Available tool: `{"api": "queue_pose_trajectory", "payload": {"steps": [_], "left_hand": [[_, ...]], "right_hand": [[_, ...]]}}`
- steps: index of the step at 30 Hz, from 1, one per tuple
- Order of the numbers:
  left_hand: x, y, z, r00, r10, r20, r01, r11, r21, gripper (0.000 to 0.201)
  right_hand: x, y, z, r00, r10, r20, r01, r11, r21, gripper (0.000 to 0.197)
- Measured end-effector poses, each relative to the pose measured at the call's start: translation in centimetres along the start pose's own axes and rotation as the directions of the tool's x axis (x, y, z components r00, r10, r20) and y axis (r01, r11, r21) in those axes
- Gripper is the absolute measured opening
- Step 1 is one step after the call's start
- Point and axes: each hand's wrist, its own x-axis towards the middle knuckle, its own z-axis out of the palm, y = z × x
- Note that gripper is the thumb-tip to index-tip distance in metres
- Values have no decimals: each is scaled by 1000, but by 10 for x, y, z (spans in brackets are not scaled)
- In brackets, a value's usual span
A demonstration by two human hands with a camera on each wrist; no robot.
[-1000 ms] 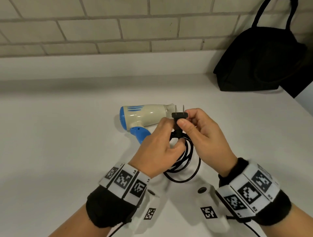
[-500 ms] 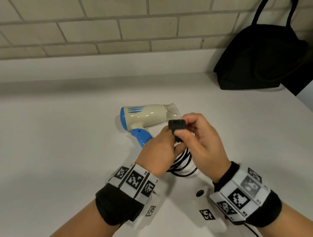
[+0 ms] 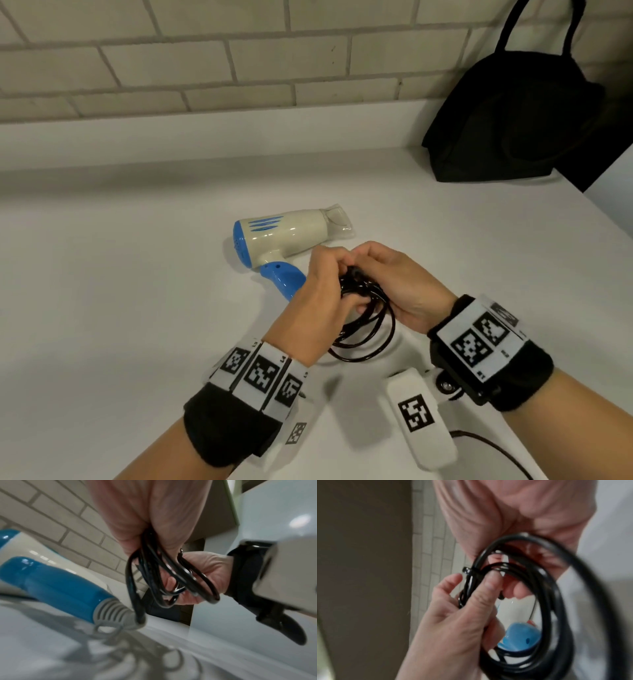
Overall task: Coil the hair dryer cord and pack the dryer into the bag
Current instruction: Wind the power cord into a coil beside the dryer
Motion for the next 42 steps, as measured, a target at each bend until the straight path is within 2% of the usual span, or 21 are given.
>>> {"api": "queue_pose_trajectory", "payload": {"steps": [3, 6, 8, 10, 11, 15, 17, 18, 20, 21, 23, 24, 25, 27, 28, 30, 32, 34, 37, 40, 42], "left_hand": [[1, -6, -2, 996, 3, -88, 1, 999, 40, 37], [5, -7, -11, 989, -106, -104, 99, 993, -68, 19], [8, -9, -15, 977, -195, -84, 186, 976, -111, 15], [10, -9, -17, 968, -248, -42, 236, 953, -193, 15], [12, -7, -18, 967, -255, -22, 243, 940, -238, 17], [13, 2, -25, 967, -252, 30, 248, 919, -307, 15], [12, 1, -26, 957, -285, 44, 286, 917, -277, 11], [11, -1, -26, 949, -312, 55, 314, 906, -284, 17], [11, -3, -26, 918, -379, 114, 394, 850, -349, 31], [11, -3, -26, 906, -399, 143, 423, 824, -377, 36], [12, -3, -25, 897, -403, 180, 442, 818, -368, 33], [13, -3, -24, 899, -399, 182, 438, 831, -344, 27], [13, -2, -24, 902, -392, 179, 430, 842, -325, 24], [11, -3, -21, 909, -382, 168, 417, 834, -361, 26], [10, -4, -20, 910, -382, 159, 413, 808, -421, 24], [7, -4, -19, 911, -389, 138, 399, 744, -535, 8], [2, -7, -17, 903, -411, 124, 402, 709, -579, 25], [-3, -8, -11, 900, -429, 72, 408, 776, -481, 31], [-7, -8, -2, 897, -439, -52, 410, 870, -272, 18], [-5, -12, -1, 919, -384, -92, 375, 922, -99, 27], [-3, -11, -3, 939, -324, -113, 320, 946, -58, 28]], "right_hand": [[-7, -1, -3, 992, -126, 24, 127, 947, -296, 34], [-19, -1, -8, 987, -95, 128, 131, 940, -315, 54], [-25, 2, -10, 983, -92, 160, 146, 916, -373, 40], [-25, 6, -9, 983, -141, 120, 176, 911, -374, 16], [-24, 8, -9, 983, -160, 94, 183, 921, -344, 14], [-20, 16, -9, 980, -186, 72, 197, 956, -218, 17], [-20, 20, -7, 972, -223, 70, 233, 957, -175, 27], [-20, 23, -6, 962, -262, 76, 272, 941, -201, 33], [-22, 25, -4, 912, -403, 75, 401, 839, -367, 47], [-23, 26, -3, 867, -494, 68, 467, 757, -458, 50], [-25, 23, -4, 741, -662, 115, 591, 560, -581, 43], [-27, 21, -3, 693, -703, 159, 632, 487, -603, 35], [-27, 20, -2, 667, -722, 182, 658, 457, -599, 26], [-26, 18, -1, 645, -749, 150, 687, 483, -544, 15], [-25, 18, 0, 650, -755, 88, 689, 537, -487, 13], [-24, 15, 0, 724, -683, -96, 646, 720, -253, 13], [-22, 12, -2, 803, -553, -223, 563, 826, -24, 15], [-20, 11, -1, 820, -509, -263, 526, 851, -8, 16], [-17, 15, 6, 799, -530, -283, 545, 838, -32, 19], [-18, 19, 10, 762, -545, -349, 586, 810, 14, 23], [-20, 19, 13, 748, -532, -398, 602, 796, 66, 23]]}}
